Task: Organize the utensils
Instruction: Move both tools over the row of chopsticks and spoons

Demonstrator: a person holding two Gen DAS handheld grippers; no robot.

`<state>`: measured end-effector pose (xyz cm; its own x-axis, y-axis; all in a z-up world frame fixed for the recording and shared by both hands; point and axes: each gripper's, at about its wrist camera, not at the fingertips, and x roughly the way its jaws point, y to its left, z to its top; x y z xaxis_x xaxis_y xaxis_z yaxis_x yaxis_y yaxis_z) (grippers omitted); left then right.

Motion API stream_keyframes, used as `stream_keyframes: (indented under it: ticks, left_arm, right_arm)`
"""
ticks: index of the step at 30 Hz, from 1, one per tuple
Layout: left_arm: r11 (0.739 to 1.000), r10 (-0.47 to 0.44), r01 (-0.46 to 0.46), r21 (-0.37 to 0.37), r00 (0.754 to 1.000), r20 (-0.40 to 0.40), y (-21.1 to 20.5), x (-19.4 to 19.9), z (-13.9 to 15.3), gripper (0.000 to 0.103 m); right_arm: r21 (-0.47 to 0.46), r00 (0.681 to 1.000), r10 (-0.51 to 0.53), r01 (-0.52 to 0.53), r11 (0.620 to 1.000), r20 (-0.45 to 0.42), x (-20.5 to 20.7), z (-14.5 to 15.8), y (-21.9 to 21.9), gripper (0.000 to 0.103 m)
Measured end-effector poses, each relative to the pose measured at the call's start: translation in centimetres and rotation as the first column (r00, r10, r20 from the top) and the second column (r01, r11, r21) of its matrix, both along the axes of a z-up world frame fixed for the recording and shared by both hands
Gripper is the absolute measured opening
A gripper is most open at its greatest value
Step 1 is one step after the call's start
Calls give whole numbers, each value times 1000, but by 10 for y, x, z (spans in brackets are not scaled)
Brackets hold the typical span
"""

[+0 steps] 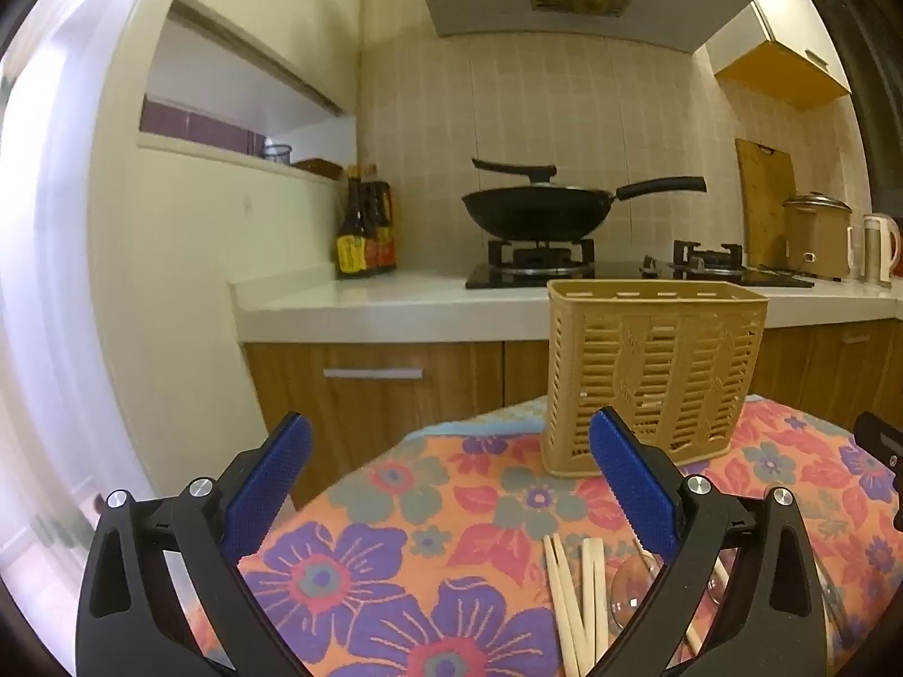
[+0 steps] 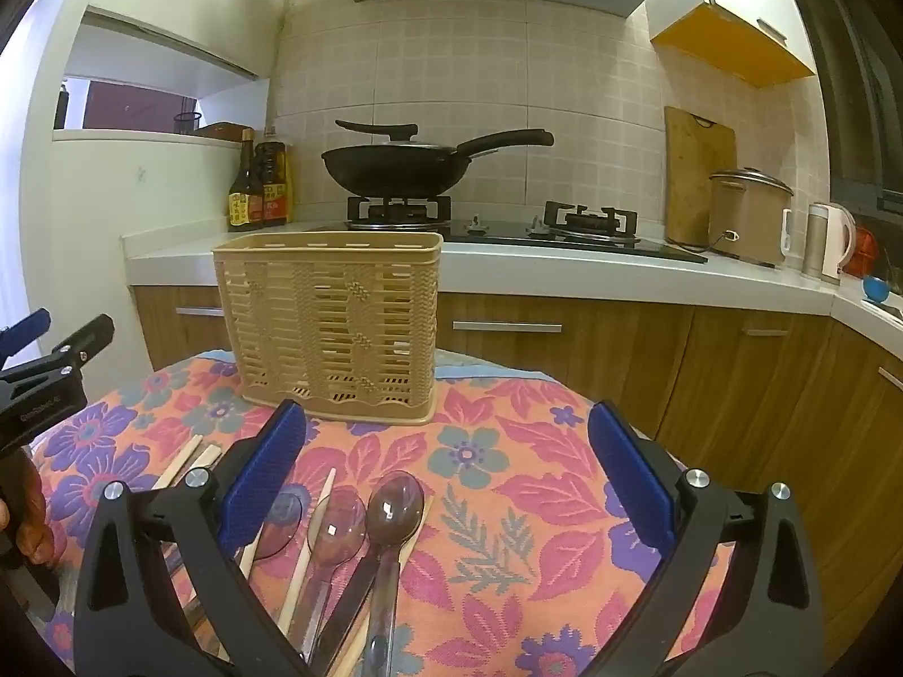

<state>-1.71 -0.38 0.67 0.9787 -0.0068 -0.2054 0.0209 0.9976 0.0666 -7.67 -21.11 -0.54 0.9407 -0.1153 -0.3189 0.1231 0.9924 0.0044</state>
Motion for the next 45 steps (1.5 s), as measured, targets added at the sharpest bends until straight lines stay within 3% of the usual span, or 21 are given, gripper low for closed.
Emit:
stream_keyframes:
  ticks: [28, 36, 38, 40, 42, 45]
  left_arm:
    - [1000, -15, 15, -5, 1000, 6, 3, -3, 1, 95]
    - [996, -59, 51, -79, 993, -99, 15, 12, -6, 96]
    - [989, -109, 92, -112, 982, -154, 18, 19, -8, 95]
    - [977, -177, 137, -166, 951, -254, 24, 28, -11, 95]
    - [969, -209, 144, -200, 910, -358, 33, 36, -12, 95]
    - [947, -300, 197, -253, 822, -484, 43, 44, -12, 86]
  right_arm:
    - [3, 1000, -3, 3, 1000, -6, 3, 0, -1, 95]
    - [-64, 997, -52, 49, 997, -49, 7, -8, 12, 95]
    - [-70, 996, -69, 65, 995, -58, 9, -8, 13, 95]
    - [-92, 990, -85, 75, 993, -112, 16, -9, 9, 95]
    - [-66, 971, -79, 66, 996, -224, 26, -11, 0, 95]
    - [98, 926, -21, 62, 993, -377, 40, -21, -21, 95]
